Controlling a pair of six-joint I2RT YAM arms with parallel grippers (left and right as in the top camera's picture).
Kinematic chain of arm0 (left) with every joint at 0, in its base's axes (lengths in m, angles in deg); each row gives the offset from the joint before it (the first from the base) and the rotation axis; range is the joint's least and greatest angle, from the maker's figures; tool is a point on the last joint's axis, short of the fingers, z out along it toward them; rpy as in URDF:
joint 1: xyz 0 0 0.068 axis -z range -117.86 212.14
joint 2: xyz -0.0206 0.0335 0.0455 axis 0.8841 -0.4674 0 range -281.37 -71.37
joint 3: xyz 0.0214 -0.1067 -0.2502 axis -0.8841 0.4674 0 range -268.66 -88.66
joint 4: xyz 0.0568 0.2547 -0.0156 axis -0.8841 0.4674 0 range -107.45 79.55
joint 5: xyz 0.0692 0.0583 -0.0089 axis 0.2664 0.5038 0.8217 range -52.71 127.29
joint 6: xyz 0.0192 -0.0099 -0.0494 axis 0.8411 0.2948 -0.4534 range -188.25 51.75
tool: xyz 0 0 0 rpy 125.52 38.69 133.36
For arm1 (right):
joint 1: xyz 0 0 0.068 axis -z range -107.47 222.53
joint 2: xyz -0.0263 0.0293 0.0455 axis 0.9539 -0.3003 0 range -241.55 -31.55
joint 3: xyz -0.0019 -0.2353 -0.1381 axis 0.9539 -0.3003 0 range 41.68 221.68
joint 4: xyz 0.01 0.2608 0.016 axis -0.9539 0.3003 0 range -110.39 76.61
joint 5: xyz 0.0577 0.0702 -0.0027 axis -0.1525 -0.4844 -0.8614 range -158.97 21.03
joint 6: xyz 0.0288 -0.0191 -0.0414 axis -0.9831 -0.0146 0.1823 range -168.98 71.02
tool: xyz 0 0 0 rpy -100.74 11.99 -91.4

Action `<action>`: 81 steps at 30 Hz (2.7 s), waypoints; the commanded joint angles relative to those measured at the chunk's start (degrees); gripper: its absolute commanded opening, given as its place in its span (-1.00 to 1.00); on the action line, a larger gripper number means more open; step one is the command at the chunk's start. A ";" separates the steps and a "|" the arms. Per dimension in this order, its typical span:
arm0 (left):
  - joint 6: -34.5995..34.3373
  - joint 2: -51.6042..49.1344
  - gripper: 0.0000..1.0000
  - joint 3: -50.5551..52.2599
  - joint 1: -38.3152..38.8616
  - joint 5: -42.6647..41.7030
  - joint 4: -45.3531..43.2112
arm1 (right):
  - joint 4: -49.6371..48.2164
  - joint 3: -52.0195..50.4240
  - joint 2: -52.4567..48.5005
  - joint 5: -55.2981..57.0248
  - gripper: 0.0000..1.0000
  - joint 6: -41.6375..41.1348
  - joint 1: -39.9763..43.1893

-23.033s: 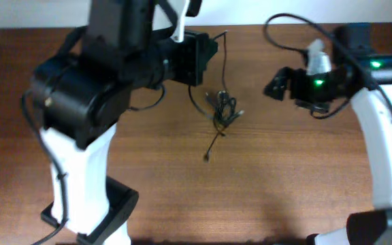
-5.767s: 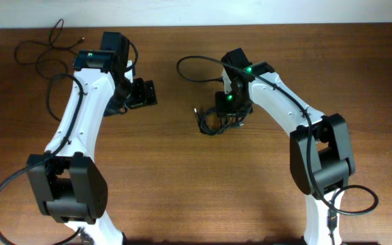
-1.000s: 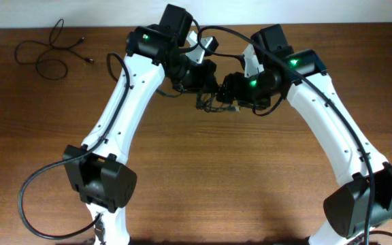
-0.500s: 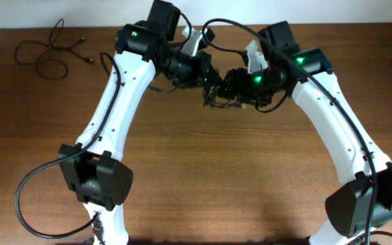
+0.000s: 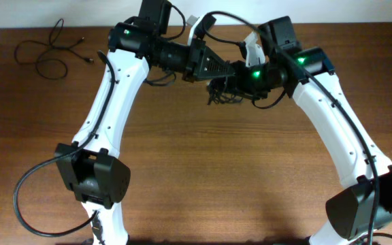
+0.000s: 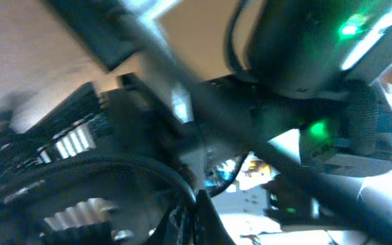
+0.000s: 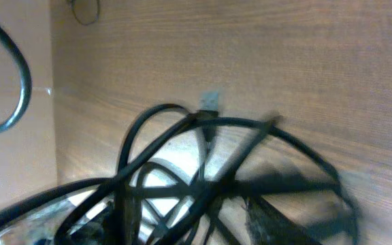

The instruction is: Untangle cables

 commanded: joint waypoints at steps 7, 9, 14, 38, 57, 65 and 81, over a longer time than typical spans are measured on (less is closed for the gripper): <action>0.31 1.14 -1.00 -0.90 -4.46 -12.76 -0.33 | -0.28 0.07 -0.85 2.36 -0.63 0.07 -1.05; 0.31 1.14 -1.00 -0.90 -5.62 -12.76 -0.35 | -0.15 0.07 -0.85 3.98 -0.91 0.04 -0.74; 0.33 1.14 -1.00 -0.90 -7.98 -10.99 -0.33 | 3.72 0.07 -0.85 14.62 -0.92 -1.79 -0.09; -11.02 1.11 -1.00 -0.90 -11.21 78.47 14.75 | 11.19 0.07 -0.85 21.64 -0.92 -5.09 3.37; -12.87 1.11 -1.00 -0.90 -10.93 80.21 14.75 | 9.44 0.07 -0.85 8.85 -0.73 1.40 3.39; -12.57 1.11 -1.00 -0.90 -10.93 74.16 15.28 | 8.17 0.07 -0.85 6.49 -0.70 2.47 3.37; 10.64 1.11 -1.00 -0.90 -5.68 36.30 11.39 | 8.17 0.02 -1.07 7.72 0.00 2.49 3.32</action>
